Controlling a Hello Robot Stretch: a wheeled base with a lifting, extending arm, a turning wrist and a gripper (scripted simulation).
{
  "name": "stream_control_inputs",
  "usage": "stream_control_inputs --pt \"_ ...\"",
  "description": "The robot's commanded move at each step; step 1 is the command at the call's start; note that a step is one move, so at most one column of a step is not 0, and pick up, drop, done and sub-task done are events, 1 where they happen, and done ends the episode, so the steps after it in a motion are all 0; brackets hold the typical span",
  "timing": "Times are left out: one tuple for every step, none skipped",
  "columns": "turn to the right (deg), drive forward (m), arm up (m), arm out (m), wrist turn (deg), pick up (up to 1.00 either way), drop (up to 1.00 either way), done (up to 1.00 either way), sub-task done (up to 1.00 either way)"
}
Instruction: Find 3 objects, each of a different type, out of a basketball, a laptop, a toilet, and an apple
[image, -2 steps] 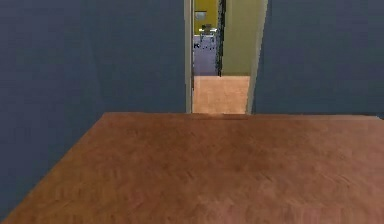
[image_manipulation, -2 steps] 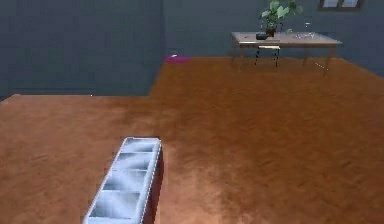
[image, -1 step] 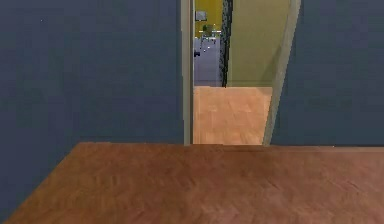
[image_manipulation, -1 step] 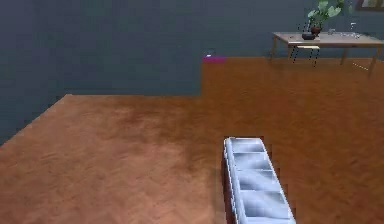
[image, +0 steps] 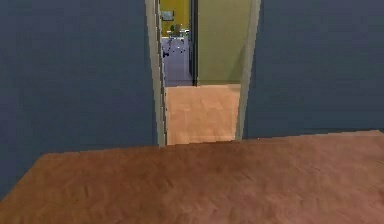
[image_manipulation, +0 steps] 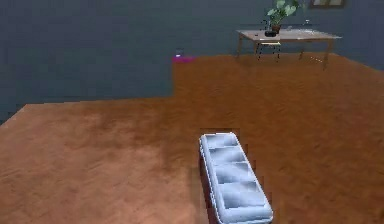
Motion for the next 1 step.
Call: stream_control_inputs --pt "0.0 1.0 0.0 0.0 0.0 0.0 0.0 0.0 0.0"
